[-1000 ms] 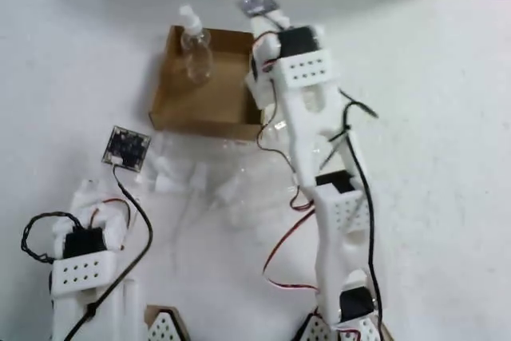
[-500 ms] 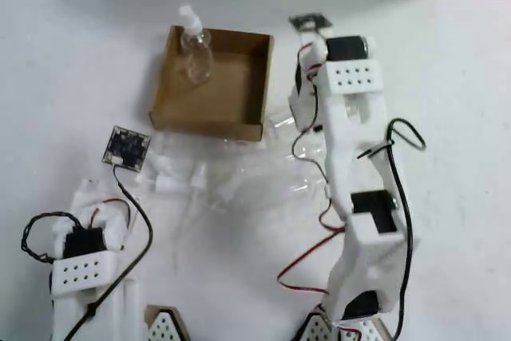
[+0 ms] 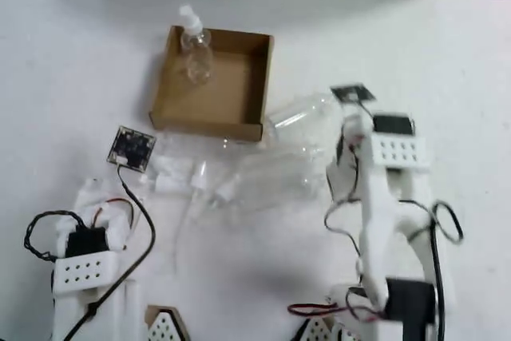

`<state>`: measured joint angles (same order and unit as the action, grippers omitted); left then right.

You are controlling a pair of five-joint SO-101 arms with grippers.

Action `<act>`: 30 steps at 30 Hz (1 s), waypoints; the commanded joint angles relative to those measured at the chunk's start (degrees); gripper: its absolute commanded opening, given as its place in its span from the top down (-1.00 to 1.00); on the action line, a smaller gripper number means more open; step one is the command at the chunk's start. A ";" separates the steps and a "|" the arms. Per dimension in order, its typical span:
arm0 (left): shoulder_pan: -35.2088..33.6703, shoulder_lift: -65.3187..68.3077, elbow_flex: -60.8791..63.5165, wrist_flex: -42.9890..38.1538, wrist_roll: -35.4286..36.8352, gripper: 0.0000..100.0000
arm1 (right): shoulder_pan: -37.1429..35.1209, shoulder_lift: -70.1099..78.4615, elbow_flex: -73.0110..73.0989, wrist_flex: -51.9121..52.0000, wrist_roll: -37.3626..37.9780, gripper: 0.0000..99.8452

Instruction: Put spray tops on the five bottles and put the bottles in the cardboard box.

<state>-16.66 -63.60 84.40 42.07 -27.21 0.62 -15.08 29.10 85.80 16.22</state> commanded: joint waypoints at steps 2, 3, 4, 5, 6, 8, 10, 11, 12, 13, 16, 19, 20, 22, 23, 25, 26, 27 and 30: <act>-1.45 -0.84 -1.32 0.18 -0.53 0.96 | 12.62 -9.71 16.88 -9.27 7.03 0.97; -1.45 -0.84 -1.32 0.18 -0.53 0.96 | 15.78 -10.33 19.16 -11.12 8.53 0.97; -1.45 -0.84 -1.32 0.26 -0.53 0.96 | 18.86 -10.77 21.36 -12.97 10.20 0.97; -1.45 -0.84 -1.49 0.62 -0.53 0.96 | 21.76 -10.95 23.38 -14.64 12.04 0.97; -1.36 -0.84 -1.58 0.97 -0.53 0.96 | 24.40 -10.95 25.41 -16.13 13.71 0.97; -1.27 -0.84 -1.58 1.32 -0.53 0.96 | 28.79 -10.95 29.10 -19.03 16.70 0.97; -1.19 -0.84 -1.67 1.32 -0.53 0.96 | 32.22 -11.47 31.30 -20.88 18.90 0.97; -1.19 -0.75 -1.93 1.41 -0.53 0.96 | 33.80 -11.47 31.74 -21.05 19.69 0.97; -1.10 -0.48 -2.20 1.76 -0.53 0.96 | 35.12 -11.30 31.82 -21.14 20.31 0.97; -1.10 0.40 -2.64 2.02 -0.53 0.96 | 36.09 -11.03 32.00 -21.14 20.75 0.97; -1.01 6.90 -6.59 2.55 -0.53 0.96 | 37.76 -10.95 32.18 -21.23 22.33 0.97; -1.01 18.77 -13.10 2.64 -0.53 0.96 | 37.58 -11.03 33.14 -22.73 22.42 0.97; -1.01 23.34 -15.74 3.08 -0.53 0.96 | 37.49 -11.12 33.23 -22.99 22.24 0.97; -0.92 31.16 -21.71 5.10 -0.53 0.96 | 37.49 -11.12 33.32 -23.16 22.24 0.97; -0.84 34.86 -24.88 6.24 -0.53 0.96 | 37.49 -11.12 33.32 -23.16 22.24 0.97; 0.31 40.40 -31.30 8.79 -0.53 0.96 | 37.49 -11.03 33.32 -23.25 22.24 0.97; 1.19 42.24 -34.29 10.55 -0.53 0.96 | 37.49 -11.03 33.32 -23.25 22.24 0.97; 2.42 43.38 -37.19 12.84 -0.53 0.96 | 37.58 -11.03 33.32 -23.25 22.33 0.97; 8.40 43.74 -44.48 19.69 -0.53 0.96 | 37.49 -11.03 33.32 -23.25 22.33 0.97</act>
<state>-15.08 -21.05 52.04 53.23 -27.12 37.63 -25.01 62.68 63.12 37.93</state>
